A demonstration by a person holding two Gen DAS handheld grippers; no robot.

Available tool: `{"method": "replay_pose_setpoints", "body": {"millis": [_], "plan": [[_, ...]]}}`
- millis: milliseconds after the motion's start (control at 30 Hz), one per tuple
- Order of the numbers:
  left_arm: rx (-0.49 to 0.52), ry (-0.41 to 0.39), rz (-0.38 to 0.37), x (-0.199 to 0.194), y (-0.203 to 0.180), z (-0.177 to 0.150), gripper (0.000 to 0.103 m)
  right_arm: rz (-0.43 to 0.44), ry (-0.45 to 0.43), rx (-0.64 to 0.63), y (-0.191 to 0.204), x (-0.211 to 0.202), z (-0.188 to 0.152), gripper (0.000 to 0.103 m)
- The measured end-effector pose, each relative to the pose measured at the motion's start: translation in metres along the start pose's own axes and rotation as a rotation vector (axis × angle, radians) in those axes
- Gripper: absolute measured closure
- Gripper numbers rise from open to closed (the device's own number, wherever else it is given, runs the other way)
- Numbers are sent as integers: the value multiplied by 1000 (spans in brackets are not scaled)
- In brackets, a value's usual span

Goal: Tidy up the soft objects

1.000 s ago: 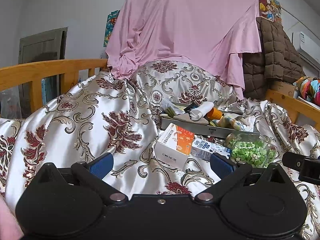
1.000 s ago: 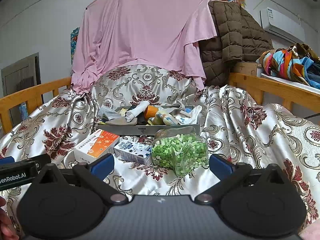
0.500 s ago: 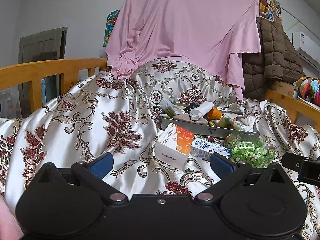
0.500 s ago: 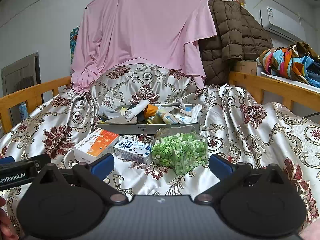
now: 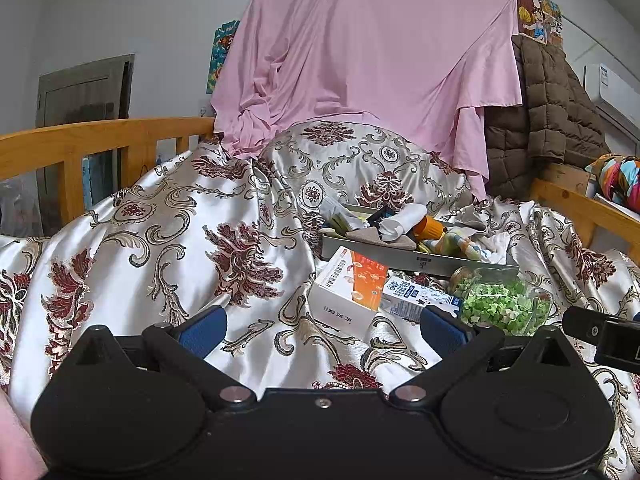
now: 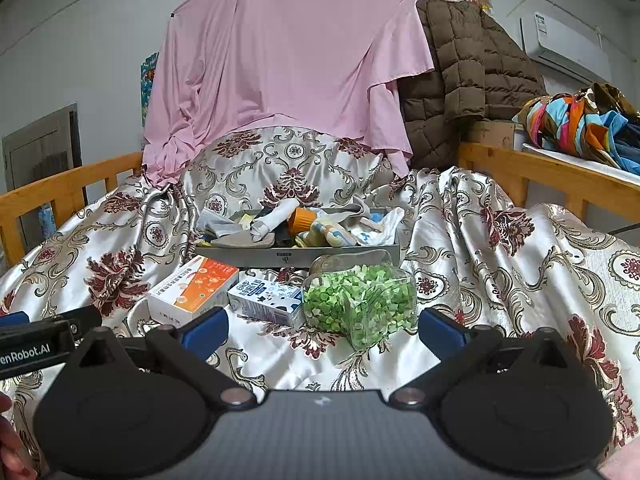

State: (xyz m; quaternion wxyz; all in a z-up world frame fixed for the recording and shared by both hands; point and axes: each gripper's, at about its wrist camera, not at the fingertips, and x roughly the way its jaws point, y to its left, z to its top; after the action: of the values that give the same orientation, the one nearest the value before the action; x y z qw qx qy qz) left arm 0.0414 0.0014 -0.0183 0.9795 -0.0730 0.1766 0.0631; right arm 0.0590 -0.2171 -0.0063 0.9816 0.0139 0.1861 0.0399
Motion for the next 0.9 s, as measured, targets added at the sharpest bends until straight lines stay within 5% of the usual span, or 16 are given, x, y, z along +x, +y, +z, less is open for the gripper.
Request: {"method": "replay_pose_setpoints", "body": {"millis": [900], "plan": [[17,13,-42,-3,0,6,1,0,5,0,1,1,-2,0]]}}
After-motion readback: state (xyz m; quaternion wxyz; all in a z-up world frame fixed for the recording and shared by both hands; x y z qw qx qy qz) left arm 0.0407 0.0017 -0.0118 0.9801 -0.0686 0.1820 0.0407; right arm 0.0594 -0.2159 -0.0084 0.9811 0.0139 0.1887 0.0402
